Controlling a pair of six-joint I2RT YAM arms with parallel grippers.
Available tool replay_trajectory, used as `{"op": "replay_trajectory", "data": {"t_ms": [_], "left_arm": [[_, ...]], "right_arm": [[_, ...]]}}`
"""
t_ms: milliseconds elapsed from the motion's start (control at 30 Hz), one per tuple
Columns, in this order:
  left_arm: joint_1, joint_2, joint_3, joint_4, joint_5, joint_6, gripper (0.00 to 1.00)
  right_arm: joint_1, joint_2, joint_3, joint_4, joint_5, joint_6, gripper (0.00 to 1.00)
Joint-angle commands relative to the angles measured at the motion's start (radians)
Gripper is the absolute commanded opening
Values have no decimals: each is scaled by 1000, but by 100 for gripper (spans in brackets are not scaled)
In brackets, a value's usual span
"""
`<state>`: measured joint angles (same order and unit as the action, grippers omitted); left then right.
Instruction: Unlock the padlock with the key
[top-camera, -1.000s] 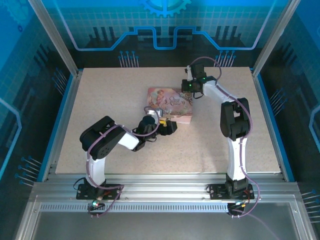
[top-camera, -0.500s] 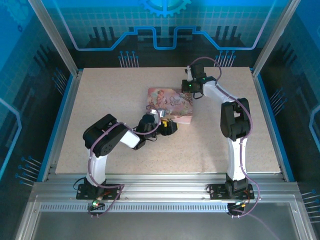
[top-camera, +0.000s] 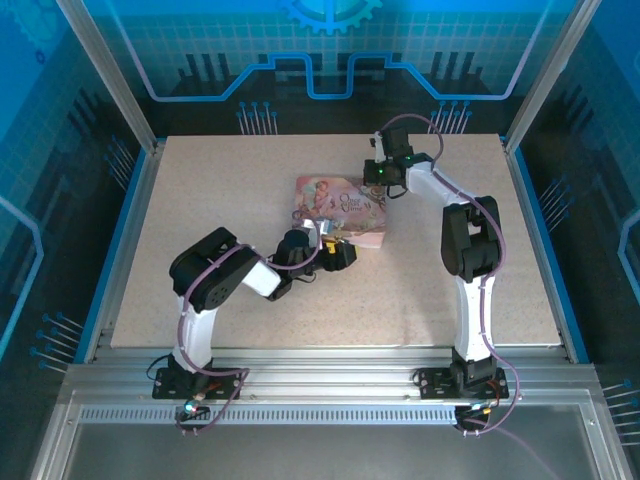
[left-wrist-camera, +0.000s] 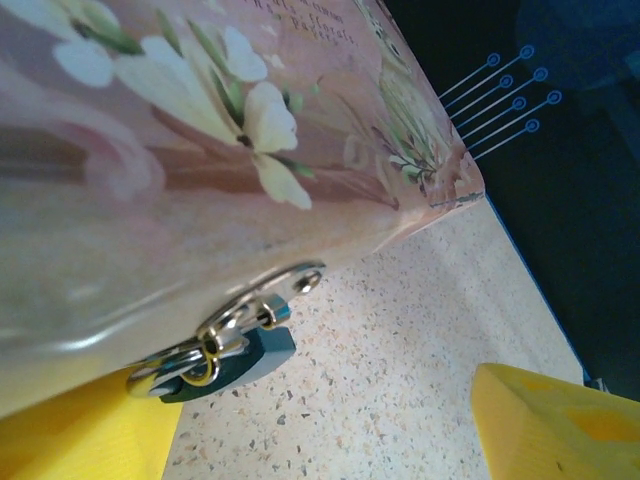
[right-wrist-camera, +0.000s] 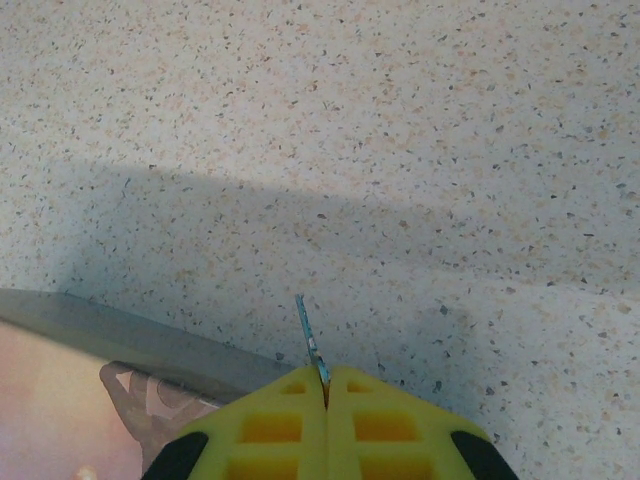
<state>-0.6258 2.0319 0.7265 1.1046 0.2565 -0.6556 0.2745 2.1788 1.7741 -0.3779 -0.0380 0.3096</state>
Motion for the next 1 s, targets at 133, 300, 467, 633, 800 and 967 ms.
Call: {"op": "replay_trajectory", "data": {"t_ms": [133, 300, 467, 633, 800, 967], "left_arm": [[-5, 26, 11, 180, 18, -30, 74], [-4, 26, -11, 208, -1, -33, 66], [4, 25, -37, 239, -4, -51, 63], [9, 18, -78, 279, -26, -57, 61], [19, 16, -104, 293, -28, -70, 57], [17, 19, -96, 281, -16, -67, 65]], "right_arm": [[32, 7, -45, -139, -65, 9, 0], [33, 6, -46, -139, -63, 9, 0], [34, 1, -52, -138, -59, 9, 0], [32, -2, -63, -135, -58, 9, 0], [34, -2, -68, -131, -57, 11, 0], [34, -2, -71, -126, -59, 16, 0]]}}
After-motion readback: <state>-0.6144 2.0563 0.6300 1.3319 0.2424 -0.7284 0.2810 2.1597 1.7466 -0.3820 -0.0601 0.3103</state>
